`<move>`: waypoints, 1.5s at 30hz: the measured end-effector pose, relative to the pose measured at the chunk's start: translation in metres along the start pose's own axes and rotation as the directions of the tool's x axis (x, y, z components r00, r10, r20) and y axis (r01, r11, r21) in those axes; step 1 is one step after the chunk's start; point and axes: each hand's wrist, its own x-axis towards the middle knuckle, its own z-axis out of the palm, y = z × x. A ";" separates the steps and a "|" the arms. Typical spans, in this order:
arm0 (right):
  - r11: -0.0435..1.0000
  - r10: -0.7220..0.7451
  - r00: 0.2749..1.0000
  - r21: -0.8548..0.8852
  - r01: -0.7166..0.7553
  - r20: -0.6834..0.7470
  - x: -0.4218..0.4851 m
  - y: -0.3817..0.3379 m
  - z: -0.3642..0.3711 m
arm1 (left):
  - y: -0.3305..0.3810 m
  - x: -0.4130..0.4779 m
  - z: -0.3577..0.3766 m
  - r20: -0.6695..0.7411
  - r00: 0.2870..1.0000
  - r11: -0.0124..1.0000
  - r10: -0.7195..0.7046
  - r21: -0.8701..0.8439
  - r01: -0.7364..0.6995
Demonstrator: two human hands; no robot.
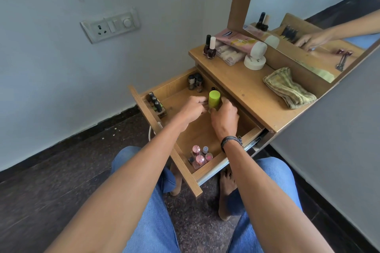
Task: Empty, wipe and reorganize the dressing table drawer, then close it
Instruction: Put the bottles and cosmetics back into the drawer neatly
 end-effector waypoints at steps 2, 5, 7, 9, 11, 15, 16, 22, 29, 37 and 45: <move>1.000 -0.006 1.000 0.017 0.006 -0.019 -0.001 -0.002 0.000 | 0.000 0.003 0.001 -0.006 1.000 1.000 -0.011 -0.014 0.010; 0.999 0.004 1.000 0.034 -0.003 -0.029 -0.003 -0.004 -0.002 | -0.002 0.006 0.001 -0.008 1.000 1.000 -0.017 0.000 0.017; 0.999 0.020 0.999 0.033 -0.019 -0.033 -0.005 -0.004 -0.003 | -0.004 0.008 0.001 -0.019 0.999 0.999 -0.027 0.044 0.028; 0.999 0.030 0.999 0.032 -0.029 -0.039 -0.007 -0.004 -0.004 | -0.005 0.008 0.003 -0.038 0.999 0.996 -0.021 0.088 0.025; 0.998 0.045 0.998 0.034 -0.043 -0.045 -0.009 -0.003 -0.004 | -0.003 0.006 0.003 -0.050 0.999 0.993 -0.014 0.112 0.019; 0.998 0.064 0.997 0.016 -0.064 -0.032 -0.010 -0.003 -0.004 | -0.004 0.005 0.004 -0.068 0.998 0.988 0.006 0.152 0.004; 0.998 0.055 0.998 -0.001 -0.055 -0.028 -0.010 -0.003 -0.004 | -0.004 0.005 0.004 -0.076 0.997 0.987 0.010 0.159 0.002; 0.999 0.008 1.000 -0.052 -0.009 -0.016 -0.011 -0.006 -0.005 | -0.004 0.005 0.003 -0.059 0.998 0.989 0.038 0.144 -0.029; 0.998 0.028 1.000 -0.052 -0.029 -0.011 -0.010 -0.007 -0.008 | -0.005 0.009 0.004 -0.035 0.999 0.988 0.026 0.155 -0.020; 0.997 0.032 0.999 -0.068 -0.030 0.018 -0.010 -0.004 -0.006 | -0.008 0.011 0.002 -0.103 0.995 0.979 -0.019 0.198 0.040; 0.997 0.047 0.999 -0.060 -0.046 0.024 -0.010 -0.004 -0.006 | -0.007 0.008 0.002 -0.157 0.988 0.962 -0.002 0.270 0.045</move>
